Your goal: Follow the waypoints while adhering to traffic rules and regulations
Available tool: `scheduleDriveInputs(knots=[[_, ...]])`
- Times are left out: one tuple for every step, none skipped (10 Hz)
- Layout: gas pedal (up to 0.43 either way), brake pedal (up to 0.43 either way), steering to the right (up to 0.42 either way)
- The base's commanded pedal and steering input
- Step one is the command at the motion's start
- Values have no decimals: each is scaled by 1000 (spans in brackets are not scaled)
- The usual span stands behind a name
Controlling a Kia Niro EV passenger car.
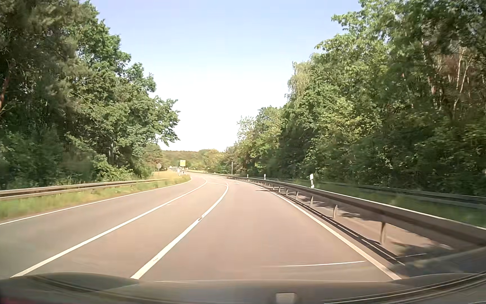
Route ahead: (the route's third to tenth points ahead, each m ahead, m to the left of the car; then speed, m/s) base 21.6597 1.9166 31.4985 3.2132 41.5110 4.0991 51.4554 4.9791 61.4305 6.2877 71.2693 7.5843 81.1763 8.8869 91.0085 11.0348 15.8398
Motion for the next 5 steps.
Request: scheduleDriveInputs(knots=[[0,30,-14],[0,30,-14],[0,30,-14],[0,30,-15],[0,30,-16]])
